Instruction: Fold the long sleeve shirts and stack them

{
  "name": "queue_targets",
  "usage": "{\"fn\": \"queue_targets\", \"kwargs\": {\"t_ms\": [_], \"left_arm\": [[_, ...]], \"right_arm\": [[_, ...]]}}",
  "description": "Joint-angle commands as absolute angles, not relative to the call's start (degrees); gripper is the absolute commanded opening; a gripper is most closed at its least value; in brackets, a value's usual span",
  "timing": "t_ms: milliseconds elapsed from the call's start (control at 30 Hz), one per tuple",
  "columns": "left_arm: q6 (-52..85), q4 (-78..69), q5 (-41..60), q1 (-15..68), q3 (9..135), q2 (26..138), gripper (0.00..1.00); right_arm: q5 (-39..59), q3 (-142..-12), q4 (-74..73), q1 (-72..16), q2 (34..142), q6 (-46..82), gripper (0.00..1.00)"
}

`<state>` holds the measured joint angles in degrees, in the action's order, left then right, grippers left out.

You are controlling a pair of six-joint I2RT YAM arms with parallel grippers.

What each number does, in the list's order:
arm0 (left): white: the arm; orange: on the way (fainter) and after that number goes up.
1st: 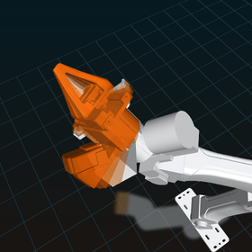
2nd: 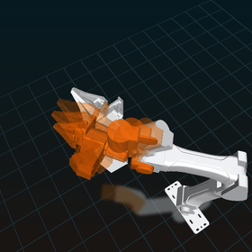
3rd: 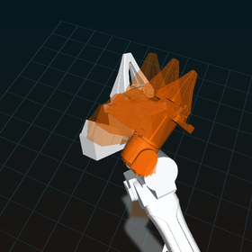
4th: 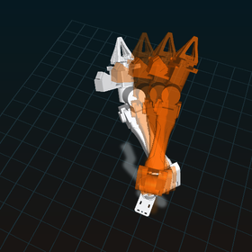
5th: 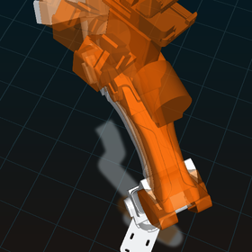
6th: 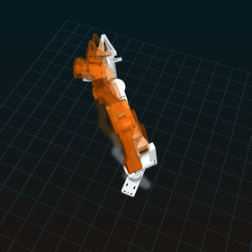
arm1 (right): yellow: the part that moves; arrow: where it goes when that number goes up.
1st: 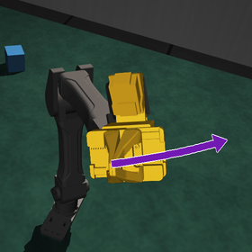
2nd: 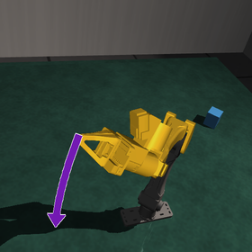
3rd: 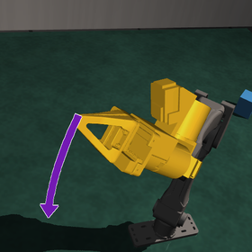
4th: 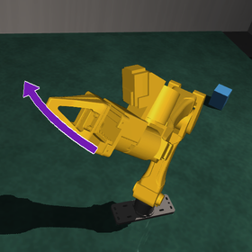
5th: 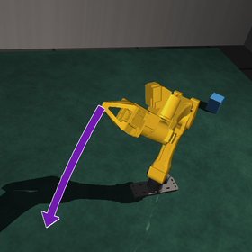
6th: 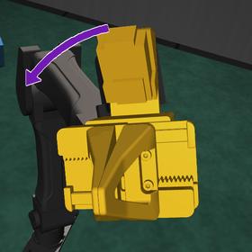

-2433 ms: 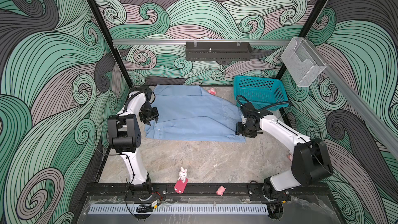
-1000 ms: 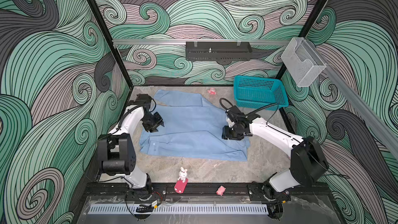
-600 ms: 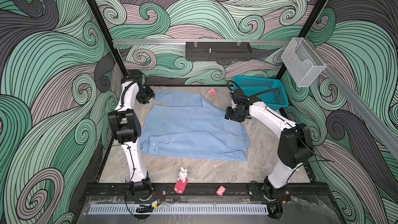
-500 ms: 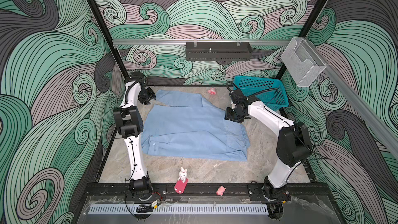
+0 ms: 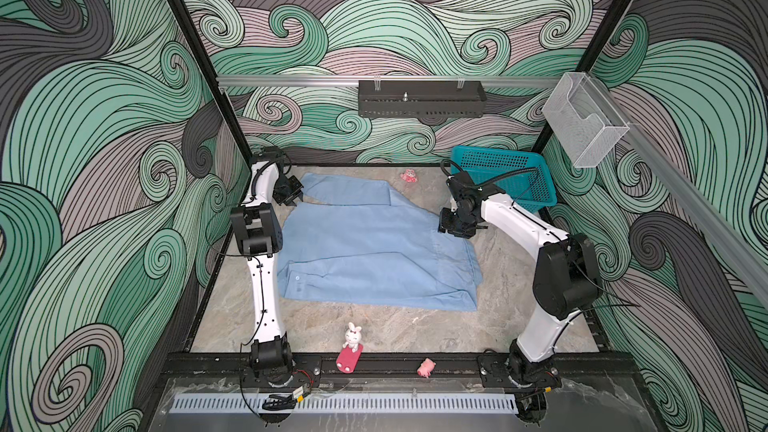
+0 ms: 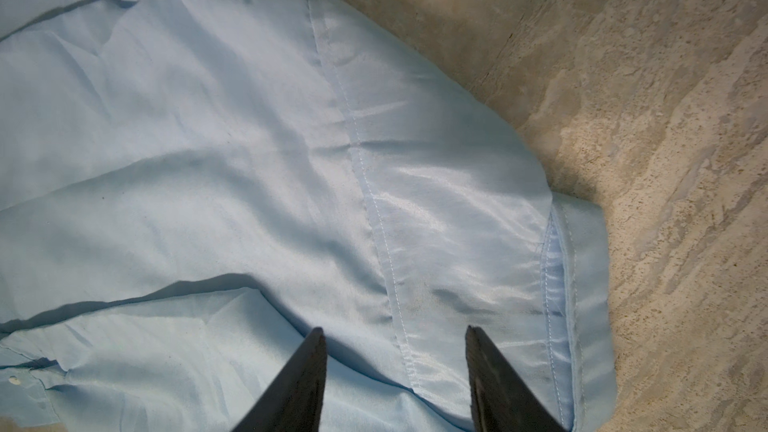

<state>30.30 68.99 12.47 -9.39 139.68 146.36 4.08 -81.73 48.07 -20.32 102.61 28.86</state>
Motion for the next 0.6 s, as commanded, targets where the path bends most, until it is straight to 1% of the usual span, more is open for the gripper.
{"fn": "queue_targets", "kwargs": {"t_ms": [0, 67, 167, 500, 567], "left_arm": [[29.6, 70.2, 10.9, -9.8, 141.2, 148.1, 0.27], [29.6, 69.3, 10.1, -9.8, 141.2, 148.0, 0.28], [29.9, 68.3, 10.1, -9.7, 141.3, 148.4, 0.34], [30.8, 67.7, 12.2, -9.2, 144.3, 151.4, 0.32], [31.3, 66.9, 12.5, -9.1, 144.3, 151.4, 0.28]], "right_arm": [[3.6, -84.8, 49.2, -19.6, 104.0, 28.1, 0.55], [3.7, -86.7, 49.6, -19.6, 105.1, 28.1, 0.55], [3.6, -89.1, 49.8, -19.5, 106.7, 28.3, 0.55], [3.7, -93.2, 50.1, -19.5, 109.4, 29.4, 0.55], [3.7, -94.0, 50.2, -19.5, 109.9, 29.5, 0.55]]}}
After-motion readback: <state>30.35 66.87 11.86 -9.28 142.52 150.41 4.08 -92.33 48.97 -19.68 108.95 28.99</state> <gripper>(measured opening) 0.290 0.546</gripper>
